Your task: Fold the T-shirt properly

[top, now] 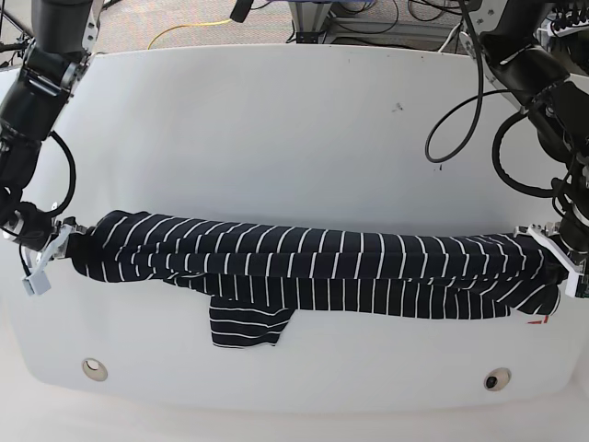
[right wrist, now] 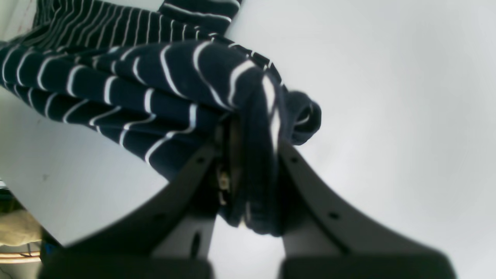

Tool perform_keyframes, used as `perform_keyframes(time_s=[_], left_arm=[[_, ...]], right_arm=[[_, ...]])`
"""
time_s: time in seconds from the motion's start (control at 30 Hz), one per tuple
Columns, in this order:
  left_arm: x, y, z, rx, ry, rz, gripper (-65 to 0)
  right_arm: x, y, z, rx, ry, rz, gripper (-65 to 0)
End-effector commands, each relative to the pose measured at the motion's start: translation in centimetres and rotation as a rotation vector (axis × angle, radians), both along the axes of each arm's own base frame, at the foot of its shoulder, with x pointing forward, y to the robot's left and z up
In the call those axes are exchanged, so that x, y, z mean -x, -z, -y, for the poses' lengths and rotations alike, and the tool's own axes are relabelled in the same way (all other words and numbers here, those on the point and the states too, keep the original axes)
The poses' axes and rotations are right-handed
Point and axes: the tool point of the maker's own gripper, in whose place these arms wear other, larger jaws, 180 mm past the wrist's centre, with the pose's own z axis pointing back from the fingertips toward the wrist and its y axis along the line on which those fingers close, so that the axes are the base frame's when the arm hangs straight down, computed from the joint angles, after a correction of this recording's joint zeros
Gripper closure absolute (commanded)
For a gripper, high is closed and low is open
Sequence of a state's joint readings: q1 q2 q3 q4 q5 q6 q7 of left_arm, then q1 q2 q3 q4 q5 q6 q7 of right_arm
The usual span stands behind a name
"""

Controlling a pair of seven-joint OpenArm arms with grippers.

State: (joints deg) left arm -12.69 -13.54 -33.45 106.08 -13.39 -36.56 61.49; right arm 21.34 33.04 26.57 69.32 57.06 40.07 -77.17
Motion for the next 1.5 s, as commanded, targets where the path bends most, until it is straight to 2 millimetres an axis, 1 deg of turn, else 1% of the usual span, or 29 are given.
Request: perform_keyframes(time_s=[0.0, 0.03, 0.1, 0.17, 0.3, 0.33, 0.43, 0.47, 0.53, 0.6, 0.67, 0.73, 0.83, 0.9, 0.93, 0.97, 1.0, 1.03, 1.07, 1.1, 1.17, 1.2, 1.23, 1.27, 1.3, 1.33, 1.4, 1.47], left_arm=[[0.6, -0.4, -0.8, -0.045, -0.002, 0.007, 0.0], [1.1, 0.3, -0.8, -0.049, 0.004, -0.015, 0.0], [2.6, 2.5, -0.7, -0.051, 0.008, -0.079, 0.0], [3.5, 3.7, -0.7, -0.051, 0.009, -0.116, 0.0], [5.9, 6.5, -0.8, -0.051, 0.012, -0.205, 0.0], [6.7, 7.4, -0.7, -0.054, 0.02, -0.234, 0.0], [8.0, 8.7, -0.7, -0.061, 0.033, -0.283, 0.0], [8.5, 9.1, -1.0, -0.062, 0.023, -0.296, 0.0], [9.1, 9.5, -1.4, -0.061, 0.012, -0.313, 0.0], [9.9, 10.6, -1.7, -0.044, 0.001, -0.347, 0.0], [10.3, 11.8, -2.0, -0.021, -0.007, -0.377, 0.0], [10.7, 12.6, -2.3, -0.006, -0.014, -0.402, 0.0], [11.1, 13.6, -2.4, 0.013, -0.021, -0.428, 0.0], [11.6, 14.2, -2.4, 0.019, -0.021, -0.449, 0.0], [11.9, 14.4, -2.4, 0.017, -0.016, -0.459, 0.0], [12.1, 14.4, -2.6, 0.008, -0.017, -0.467, 0.0], [12.2, 14.5, -2.7, 0.007, -0.018, -0.471, -1.1], [12.1, 14.5, -2.7, 0.008, -0.019, -0.471, -3.2], [12.0, 14.4, -2.7, 0.009, -0.019, -0.469, -6.9], [12.0, 14.4, -2.7, 0.007, -0.019, -0.469, -14.2], [12.1, 14.3, -2.6, 0.006, -0.017, -0.468, -26.0], [12.2, 14.1, -2.8, 0.0, -0.02, -0.469, -33.5], [12.2, 14.0, -3.0, -0.006, -0.025, -0.474, -38.8], [12.3, 14.0, -3.2, -0.012, -0.03, -0.484, -42.4], [12.4, 13.7, -3.7, -0.029, -0.034, -0.498, -44.7], [12.5, 13.5, -4.1, -0.041, -0.039, -0.51, -44.3], [11.7, 12.6, -4.1, -0.046, -0.035, -0.491, -43.3], [10.9, 11.1, -3.7, -0.033, -0.016, -0.446, -43.2]], right_arm=[[0.9, -0.3, 1.1, 0.009, 0.018, 0.011, 0.0], [1.4, 0.4, 1.1, 0.006, 0.017, -0.006, 0.0], [2.8, 1.8, 1.2, -0.016, 0.025, -0.04, 0.0], [4.0, 2.7, 1.4, -0.032, 0.038, -0.063, 0.0], [6.5, 4.8, 1.1, -0.067, 0.041, -0.122, 0.0], [7.4, 5.6, 1.0, -0.075, 0.041, -0.145, 0.0], [9.8, 7.3, 1.1, -0.097, 0.055, -0.199, 0.0], [10.8, 7.9, 1.1, -0.104, 0.059, -0.221, 0.0], [12.0, 8.6, 1.1, -0.113, 0.063, -0.248, 0.0], [13.7, 9.7, 1.1, -0.116, 0.067, -0.292, 0.0], [14.5, 10.3, 0.9, -0.122, 0.068, -0.313, -0.6], [15.4, 11.2, 0.1, -0.144, 0.068, -0.334, -2.9], [16.7, 12.0, -0.1, -0.149, 0.072, -0.367, -6.7], [16.9, 12.1, -0.2, -0.152, 0.072, -0.372, -11.1], [16.9, 12.0, -0.4, -0.148, 0.066, -0.368, -14.1], [16.7, 11.6, -0.6, -0.135, 0.053, -0.355, -18.5], [17.1, 11.5, -0.7, -0.123, 0.043, -0.355, -23.5], [17.1, 11.3, -0.8, -0.114, 0.034, -0.35, -26.8], [17.2, 11.1, -1.0, -0.102, 0.023, -0.345, -31.4], [16.8, 10.5, -1.3, -0.086, 0.004, -0.323, -37.7], [16.6, 9.9, -1.6, -0.064, -0.018, -0.301, -45.3], [16.5, 9.6, -1.9, -0.056, -0.031, -0.293, -48.8], [16.6, 9.5, -2.0, -0.051, -0.036, -0.291, -50.9], [16.6, 9.4, -2.1, -0.047, -0.041, -0.288, -52.2], [16.6, 9.3, -2.2, -0.041, -0.046, -0.284, -53.1], [16.5, 9.1, -2.2, -0.035, -0.05, -0.279, -53.4], [16.3, 8.6, -2.3, -0.021, -0.06, -0.262, -53.3], [16.3, 8.0, -2.5, 0.0, -0.079, -0.245, -53.3]])
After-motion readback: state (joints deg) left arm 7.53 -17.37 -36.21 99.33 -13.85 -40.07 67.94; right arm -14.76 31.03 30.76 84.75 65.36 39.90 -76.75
